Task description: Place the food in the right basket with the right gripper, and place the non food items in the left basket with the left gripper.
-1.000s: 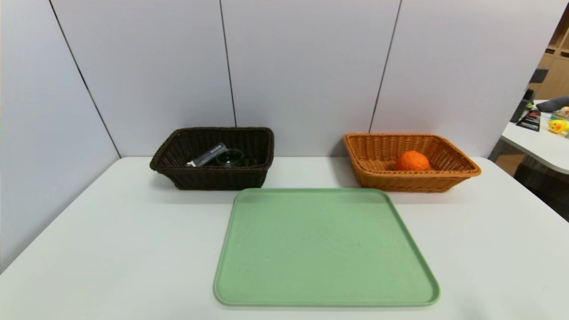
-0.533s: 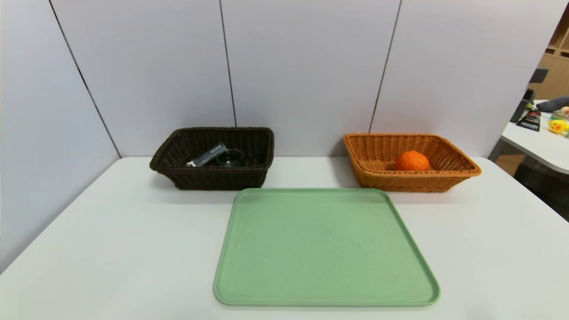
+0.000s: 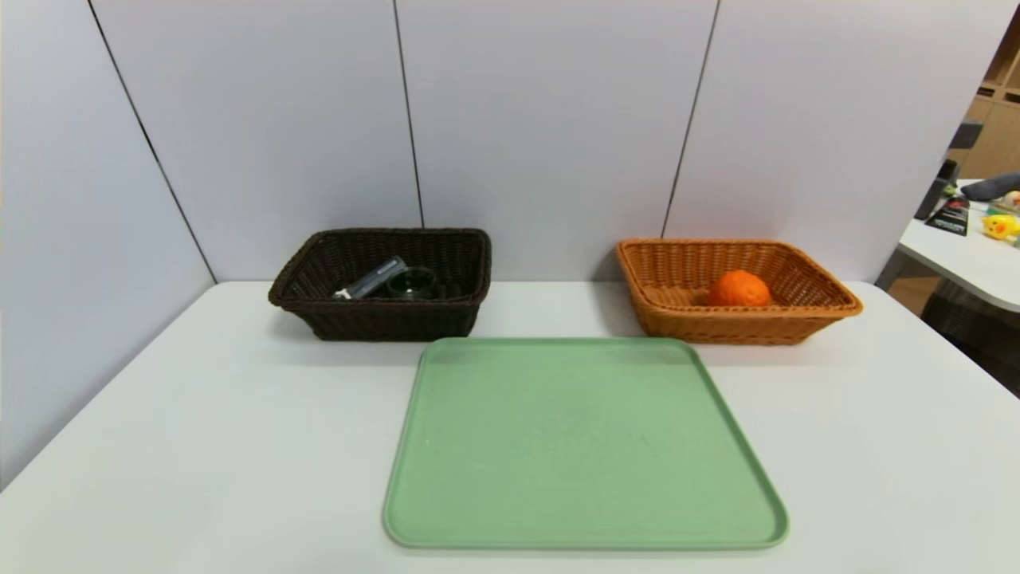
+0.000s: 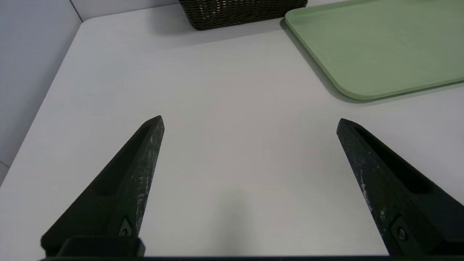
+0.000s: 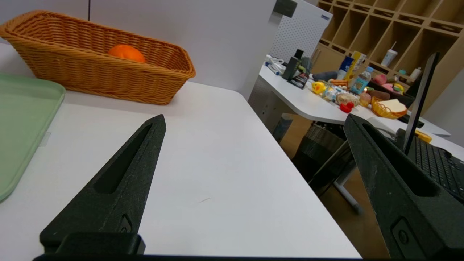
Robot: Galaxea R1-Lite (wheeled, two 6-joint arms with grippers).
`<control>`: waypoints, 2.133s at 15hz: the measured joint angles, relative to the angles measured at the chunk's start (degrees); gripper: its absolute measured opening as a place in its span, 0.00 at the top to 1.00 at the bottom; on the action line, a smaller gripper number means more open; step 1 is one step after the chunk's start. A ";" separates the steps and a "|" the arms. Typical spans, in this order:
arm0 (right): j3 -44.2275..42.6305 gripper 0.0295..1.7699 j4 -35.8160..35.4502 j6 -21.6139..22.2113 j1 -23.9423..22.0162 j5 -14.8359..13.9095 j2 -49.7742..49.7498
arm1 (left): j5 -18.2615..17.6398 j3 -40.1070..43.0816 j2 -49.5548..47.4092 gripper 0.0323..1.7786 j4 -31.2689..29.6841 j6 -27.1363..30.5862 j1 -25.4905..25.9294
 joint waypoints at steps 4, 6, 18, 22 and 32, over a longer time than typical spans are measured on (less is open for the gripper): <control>0.15 0.04 7.86 0.13 0.21 5.96 -5.81 | 3.93 2.23 -3.67 0.05 -1.07 0.38 -0.22; 0.26 0.04 11.00 2.83 0.21 8.70 -7.58 | 7.28 2.99 -4.57 0.05 -1.15 0.46 -0.27; -0.29 0.04 18.82 6.41 0.28 19.55 -9.00 | 13.58 9.76 -5.27 0.05 -3.99 0.62 -0.54; -0.77 0.04 20.58 6.44 0.34 19.59 -9.00 | 12.35 11.00 -5.27 0.05 -4.66 1.32 -0.54; -0.40 0.04 21.46 19.21 0.37 18.10 -8.97 | 12.90 11.22 -5.27 0.05 -4.52 -2.38 -0.54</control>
